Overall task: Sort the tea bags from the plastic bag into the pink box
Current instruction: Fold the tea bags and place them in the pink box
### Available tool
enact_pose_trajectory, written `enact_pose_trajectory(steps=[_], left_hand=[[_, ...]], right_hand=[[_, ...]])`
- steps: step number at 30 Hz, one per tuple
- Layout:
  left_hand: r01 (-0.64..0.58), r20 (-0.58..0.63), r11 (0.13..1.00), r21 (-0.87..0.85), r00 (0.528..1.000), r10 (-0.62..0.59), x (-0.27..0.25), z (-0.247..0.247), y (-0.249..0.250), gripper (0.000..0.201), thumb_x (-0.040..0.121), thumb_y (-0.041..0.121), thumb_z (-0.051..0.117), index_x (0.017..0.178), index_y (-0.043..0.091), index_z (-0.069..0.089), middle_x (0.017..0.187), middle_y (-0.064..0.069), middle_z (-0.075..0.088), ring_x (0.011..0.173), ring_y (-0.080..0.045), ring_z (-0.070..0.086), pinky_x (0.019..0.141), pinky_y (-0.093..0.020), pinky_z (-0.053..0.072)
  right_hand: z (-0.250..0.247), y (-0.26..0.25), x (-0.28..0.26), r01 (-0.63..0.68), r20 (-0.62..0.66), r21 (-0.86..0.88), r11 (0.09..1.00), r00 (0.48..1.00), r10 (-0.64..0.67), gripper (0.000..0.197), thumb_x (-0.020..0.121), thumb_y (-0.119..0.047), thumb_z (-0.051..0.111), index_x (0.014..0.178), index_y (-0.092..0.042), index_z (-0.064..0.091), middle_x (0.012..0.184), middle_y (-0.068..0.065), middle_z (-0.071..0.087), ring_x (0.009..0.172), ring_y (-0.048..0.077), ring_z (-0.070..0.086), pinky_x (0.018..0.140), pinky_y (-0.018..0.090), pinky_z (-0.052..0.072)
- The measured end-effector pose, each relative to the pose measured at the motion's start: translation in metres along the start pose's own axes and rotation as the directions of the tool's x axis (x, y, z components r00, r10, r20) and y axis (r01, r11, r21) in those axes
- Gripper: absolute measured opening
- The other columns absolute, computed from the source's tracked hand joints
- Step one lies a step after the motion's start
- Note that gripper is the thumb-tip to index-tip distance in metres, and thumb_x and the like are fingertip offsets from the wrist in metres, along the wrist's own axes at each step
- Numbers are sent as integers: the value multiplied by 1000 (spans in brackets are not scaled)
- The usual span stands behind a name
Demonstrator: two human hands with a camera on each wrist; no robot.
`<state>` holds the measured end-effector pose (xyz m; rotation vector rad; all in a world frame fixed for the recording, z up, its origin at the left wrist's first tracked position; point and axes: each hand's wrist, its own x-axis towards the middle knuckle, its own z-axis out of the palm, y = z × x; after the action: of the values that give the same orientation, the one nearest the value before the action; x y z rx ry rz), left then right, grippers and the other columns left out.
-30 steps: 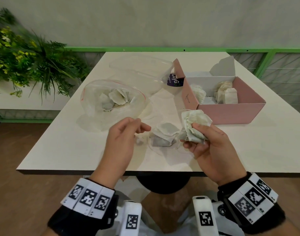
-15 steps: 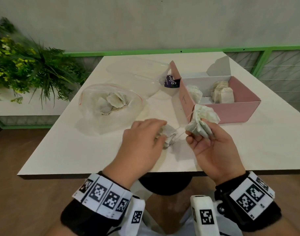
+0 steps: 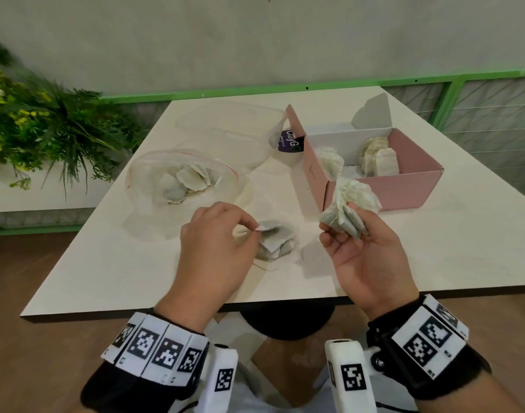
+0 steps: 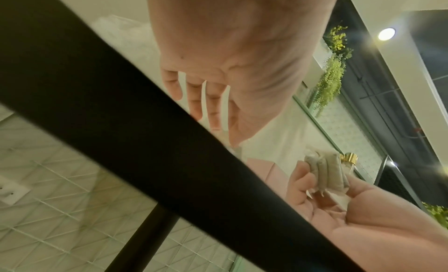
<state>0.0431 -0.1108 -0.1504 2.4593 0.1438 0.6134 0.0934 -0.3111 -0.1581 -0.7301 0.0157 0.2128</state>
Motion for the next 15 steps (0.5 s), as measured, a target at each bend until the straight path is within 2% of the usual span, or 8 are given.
enact_pose_trajectory(steps=[1,3,4,6,8,11,13,15], left_hand=[[17,-16,999,-43,1000,-17,0,-4,0,9,86,26,75,87,33,69,100,18,65,106,-12,54,95,-41,42],[57,-55,988,-144,996,-65,0,-12,2,8,88,26,73,88,33,67,100,19,67,106,-10,58,94,-33,45],[72,-83,981,-181,993,-88,1,-16,5,7,89,27,72,89,32,66,98,19,68,102,-7,60,90,-29,46],[80,-161,980,-180,981,-109,2,-22,9,6,92,27,69,90,30,64,92,17,68,87,-6,63,77,-30,47],[41,-222,994,-106,973,-64,2,-22,14,4,95,26,65,94,27,61,92,16,67,73,-13,62,69,-30,40],[-61,-210,998,18,976,64,-5,-12,22,4,96,22,63,97,23,59,90,11,64,66,-13,55,64,-26,33],[-119,-185,993,14,976,119,-11,-1,26,6,94,16,64,97,20,61,91,8,64,69,-12,56,65,-27,41],[-193,-140,980,-46,973,185,-13,8,27,10,90,8,66,97,16,64,93,5,63,76,-14,60,68,-33,50]], right_hand=[[-1,0,0,0,11,-18,1000,1000,0,17,85,-22,62,97,-11,66,82,7,69,71,17,67,64,25,53],[-1,0,0,-4,39,-62,998,999,6,17,84,-22,62,96,-10,66,83,8,70,73,18,68,64,26,54],[-1,0,0,-9,55,-91,996,998,14,18,84,-21,62,96,-9,67,85,9,70,75,19,69,64,26,54],[2,3,0,-16,75,-171,985,997,29,21,83,-19,65,99,-5,69,89,13,67,78,23,67,62,28,54],[6,6,0,-14,89,-260,965,995,39,21,81,-16,66,96,-3,72,89,16,67,80,30,64,58,29,52],[11,9,-2,-40,111,-340,940,990,83,24,79,-14,67,95,3,73,87,25,68,77,38,62,51,31,48],[13,10,-4,-95,121,-351,932,982,146,34,78,-14,67,101,10,68,87,29,67,70,36,64,50,31,48],[12,11,-6,-157,147,-342,926,965,218,40,79,-15,65,109,12,65,89,28,67,72,33,65,57,34,54]])
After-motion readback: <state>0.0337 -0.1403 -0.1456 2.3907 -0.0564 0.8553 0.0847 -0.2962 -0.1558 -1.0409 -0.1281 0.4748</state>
